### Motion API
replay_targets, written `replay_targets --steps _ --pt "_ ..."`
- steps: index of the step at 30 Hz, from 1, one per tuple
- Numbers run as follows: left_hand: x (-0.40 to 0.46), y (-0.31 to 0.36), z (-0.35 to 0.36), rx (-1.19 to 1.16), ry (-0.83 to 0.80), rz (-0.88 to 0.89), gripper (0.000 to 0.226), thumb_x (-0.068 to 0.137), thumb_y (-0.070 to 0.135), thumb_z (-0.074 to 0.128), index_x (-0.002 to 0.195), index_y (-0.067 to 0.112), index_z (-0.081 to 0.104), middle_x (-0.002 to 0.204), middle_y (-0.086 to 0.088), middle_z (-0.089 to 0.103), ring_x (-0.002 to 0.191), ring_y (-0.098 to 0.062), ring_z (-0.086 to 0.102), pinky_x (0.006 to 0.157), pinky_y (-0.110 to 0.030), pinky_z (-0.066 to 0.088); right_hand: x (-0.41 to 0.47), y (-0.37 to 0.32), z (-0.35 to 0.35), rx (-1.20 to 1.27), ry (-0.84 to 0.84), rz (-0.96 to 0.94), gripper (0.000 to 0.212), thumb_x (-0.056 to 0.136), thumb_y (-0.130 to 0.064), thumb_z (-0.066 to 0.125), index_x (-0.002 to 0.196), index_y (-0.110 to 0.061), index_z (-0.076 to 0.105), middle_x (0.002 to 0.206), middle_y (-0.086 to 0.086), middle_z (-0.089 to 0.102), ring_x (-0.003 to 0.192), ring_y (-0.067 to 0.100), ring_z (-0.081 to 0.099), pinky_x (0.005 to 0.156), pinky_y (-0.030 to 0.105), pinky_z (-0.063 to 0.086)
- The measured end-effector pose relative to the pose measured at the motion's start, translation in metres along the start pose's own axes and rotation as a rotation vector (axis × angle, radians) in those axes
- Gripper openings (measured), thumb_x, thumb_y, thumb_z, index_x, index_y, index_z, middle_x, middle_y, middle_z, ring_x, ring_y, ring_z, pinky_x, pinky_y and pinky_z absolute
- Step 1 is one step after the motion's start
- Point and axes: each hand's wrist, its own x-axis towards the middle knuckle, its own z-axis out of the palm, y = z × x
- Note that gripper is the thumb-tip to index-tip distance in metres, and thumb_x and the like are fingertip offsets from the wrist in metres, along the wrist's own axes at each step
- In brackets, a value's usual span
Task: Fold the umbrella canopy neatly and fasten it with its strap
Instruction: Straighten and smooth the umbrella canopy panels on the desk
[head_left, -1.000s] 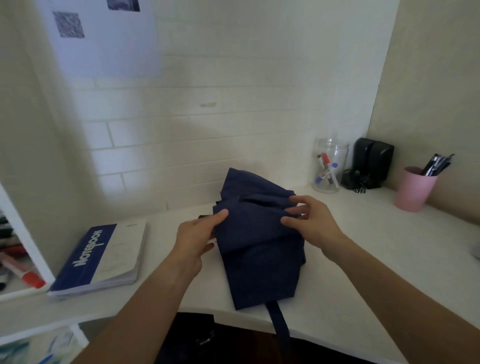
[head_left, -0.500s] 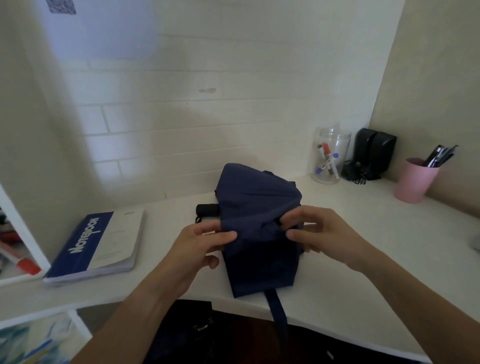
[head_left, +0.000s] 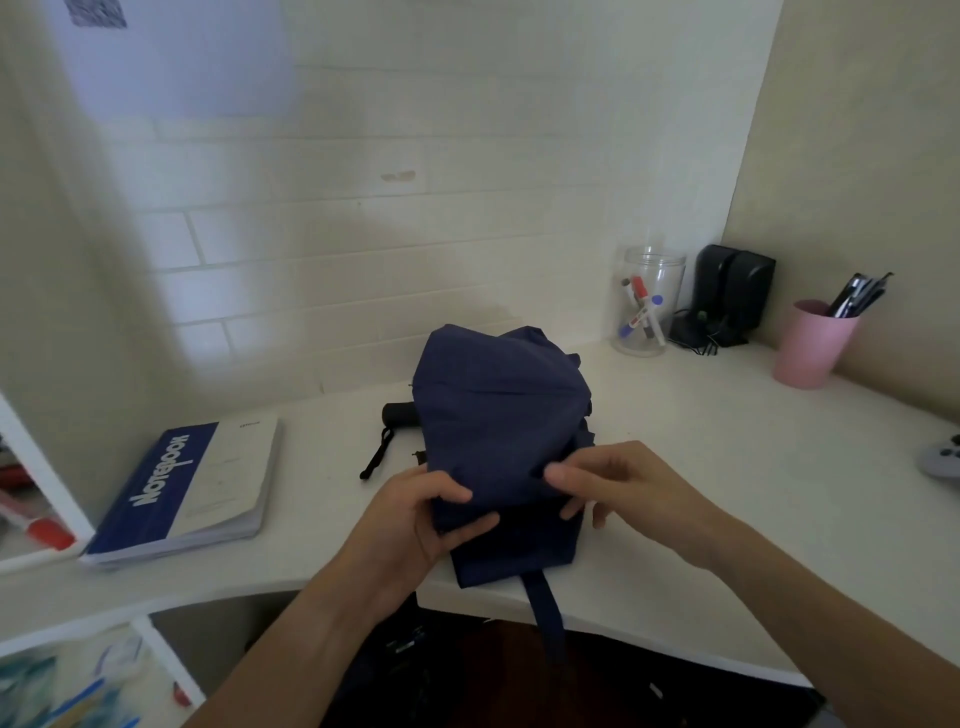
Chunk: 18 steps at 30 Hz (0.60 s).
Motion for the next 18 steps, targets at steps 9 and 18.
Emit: replay_targets --steps 9,18 --pt "-0.007 -0.005 -0.003 0.35 0.161 0.085 0.027 0.085 0.02 0.079 0.068 0.016 0.059 0.095 0.0 0.08 0.092 -0.017 0.075 0.078 -0.035 0.061 -0.005 -0.002 0.008 0.231 0.118 0.203 0.018 0.083 -0.024 0.08 0.082 -0.006 0.081 0.087 0.008 0.08 0.083 0.018 0.074 0.073 0.023 0.056" --pt "-0.021 -0.023 -0.017 1.183 0.308 0.407 0.038 0.073 0.045 0.086 0.081 0.029 0.053 0.066 0.005 0.066 0.057 -0.001 0.059 0.055 -0.015 0.047 -0.011 0.008 0.017 -0.587 0.47 -0.357 0.015 0.086 -0.017 0.072 0.093 -0.028 0.065 0.097 -0.012 0.066 0.088 0.006 0.061 0.077 0.022 0.046"
